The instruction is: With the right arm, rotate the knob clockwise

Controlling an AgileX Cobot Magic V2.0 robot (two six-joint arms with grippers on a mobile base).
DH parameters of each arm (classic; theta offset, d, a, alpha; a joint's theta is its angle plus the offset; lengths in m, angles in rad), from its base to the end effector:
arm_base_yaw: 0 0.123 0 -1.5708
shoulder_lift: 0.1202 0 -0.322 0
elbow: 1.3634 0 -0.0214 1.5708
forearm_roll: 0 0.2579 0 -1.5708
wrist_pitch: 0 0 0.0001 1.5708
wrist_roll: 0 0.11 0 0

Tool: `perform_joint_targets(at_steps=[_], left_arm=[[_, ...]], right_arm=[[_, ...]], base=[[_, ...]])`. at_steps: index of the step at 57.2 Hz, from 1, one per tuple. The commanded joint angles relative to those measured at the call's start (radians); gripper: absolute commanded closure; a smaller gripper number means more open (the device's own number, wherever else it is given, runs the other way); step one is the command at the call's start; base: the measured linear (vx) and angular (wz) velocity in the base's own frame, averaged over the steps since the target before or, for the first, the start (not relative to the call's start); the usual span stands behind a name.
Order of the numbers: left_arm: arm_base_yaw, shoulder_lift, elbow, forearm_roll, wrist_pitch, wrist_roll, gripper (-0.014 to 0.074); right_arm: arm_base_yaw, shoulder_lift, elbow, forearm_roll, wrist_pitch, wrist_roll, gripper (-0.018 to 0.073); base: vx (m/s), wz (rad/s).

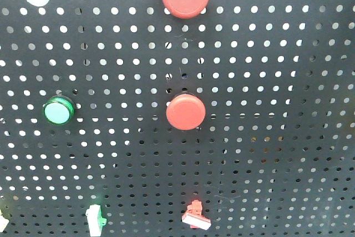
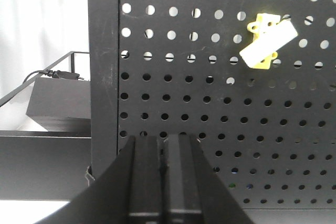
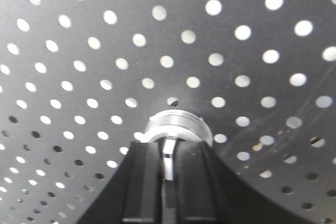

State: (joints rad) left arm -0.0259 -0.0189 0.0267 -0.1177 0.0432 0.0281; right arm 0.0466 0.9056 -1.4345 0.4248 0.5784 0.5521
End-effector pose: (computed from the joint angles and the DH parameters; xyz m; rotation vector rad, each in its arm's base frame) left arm 0.0449 -0.0017 0.2013 -0.0448 1.5344 -0.0957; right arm 0.1367 0.0312 0.5733 0.4793 1.4919 0.9356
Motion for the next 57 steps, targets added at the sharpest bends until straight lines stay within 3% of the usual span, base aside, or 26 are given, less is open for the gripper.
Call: perform_joint_targets(at_steps=[1,7,15,21,27,32,38,48,57], left_arm=[[0.002,0.0,0.013,-0.008,-0.082,-0.01,0.0603],[0.002,0.0,0.013,-0.008,-0.082,-0.01,0.0603],[0.002,0.0,0.013,-0.008,-0.082,-0.01,0.0603],[0.002,0.0,0.013,-0.008,-0.082,-0.01,0.0603],[0.002,0.0,0.013,-0.008,-0.082,-0.01,0.0603],[0.002,0.0,0.013,-0.008,-0.082,-0.01,0.0603],[0.002,0.0,0.013,-0.008,-0.082,-0.01,0.0603],[0.002,0.0,0.013,-0.008,-0.082,-0.01,0.0603],[0.002,0.0,0.013,-0.008,-0.082,-0.01,0.0603]], right_arm=[[0.0,-0.007,-0.033,0.035,-0.186,-0.045,0.0319],[0.0,-0.05,-0.033,0.035,-0.157,-0.092,0.0337],[0.0,-0.114,-0.033,-0.015,-0.069,-0.1,0.0443],[0.0,-0.174,-0.029,-0.125,0.009,-0.1,0.0575],[0.0,-0.237,0.001,-0.263,0.067,-0.118,0.0574],[0.0,-0.314,0.075,-0.338,0.081,-0.193,0.0573],[0.0,-0.419,0.217,-0.381,0.031,-0.326,0.0571],[0.0,-0.531,0.48,-0.378,-0.165,-0.573,0.0571],[0.0,-0.534,0.687,-0.375,-0.344,-0.644,0.0569]], base=[[0.0,0.0],[0.0,0.0],[0.0,0.0],[0.0,0.0],[0.0,0.0],[0.0,0.0],[0.0,0.0],[0.0,0.0],[0.0,0.0]])
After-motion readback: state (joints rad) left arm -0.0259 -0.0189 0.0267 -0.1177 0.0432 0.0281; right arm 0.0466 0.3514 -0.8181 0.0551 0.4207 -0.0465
